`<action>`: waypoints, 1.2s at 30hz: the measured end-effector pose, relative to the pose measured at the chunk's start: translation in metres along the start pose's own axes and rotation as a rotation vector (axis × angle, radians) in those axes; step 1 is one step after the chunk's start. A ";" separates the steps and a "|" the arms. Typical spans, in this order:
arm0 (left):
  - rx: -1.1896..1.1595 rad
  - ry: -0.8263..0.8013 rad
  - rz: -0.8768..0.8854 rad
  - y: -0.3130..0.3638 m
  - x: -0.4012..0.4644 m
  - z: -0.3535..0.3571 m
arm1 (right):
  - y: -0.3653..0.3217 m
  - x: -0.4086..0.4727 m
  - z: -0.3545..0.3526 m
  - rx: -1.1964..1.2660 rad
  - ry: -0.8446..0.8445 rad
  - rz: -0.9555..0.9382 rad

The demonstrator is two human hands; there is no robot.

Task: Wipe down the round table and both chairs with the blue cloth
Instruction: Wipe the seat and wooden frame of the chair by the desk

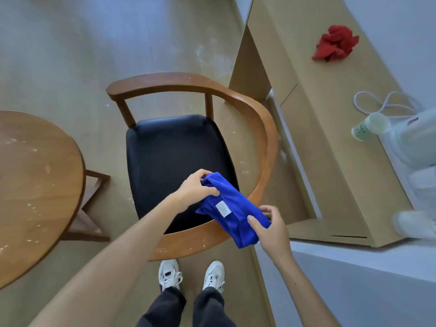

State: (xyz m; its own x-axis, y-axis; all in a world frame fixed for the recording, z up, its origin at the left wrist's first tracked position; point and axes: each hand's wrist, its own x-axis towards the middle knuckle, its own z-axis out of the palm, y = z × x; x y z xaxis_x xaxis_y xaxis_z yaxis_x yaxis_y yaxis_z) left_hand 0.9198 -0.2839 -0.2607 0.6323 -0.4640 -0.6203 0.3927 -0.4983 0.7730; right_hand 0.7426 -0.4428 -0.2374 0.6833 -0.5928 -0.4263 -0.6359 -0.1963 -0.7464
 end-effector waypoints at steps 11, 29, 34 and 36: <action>0.862 0.489 0.311 -0.025 0.009 0.110 | 0.053 0.071 -0.023 -0.367 -0.073 -0.138; 1.001 0.381 0.386 -0.105 -0.036 0.112 | 0.061 0.156 0.033 -0.734 -0.107 -0.911; 0.985 0.369 0.515 -0.171 -0.093 0.006 | 0.061 0.156 0.032 -0.765 -0.088 -0.927; 0.972 0.337 0.481 -0.182 -0.104 -0.024 | 0.058 0.153 0.035 -0.791 -0.089 -0.888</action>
State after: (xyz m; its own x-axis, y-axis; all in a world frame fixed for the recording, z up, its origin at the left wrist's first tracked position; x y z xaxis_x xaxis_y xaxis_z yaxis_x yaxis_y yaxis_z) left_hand 0.7987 -0.1281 -0.3337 0.7825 -0.6134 -0.1064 -0.5313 -0.7470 0.3996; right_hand 0.8230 -0.5177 -0.3646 0.9988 0.0435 0.0225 0.0481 -0.9559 -0.2898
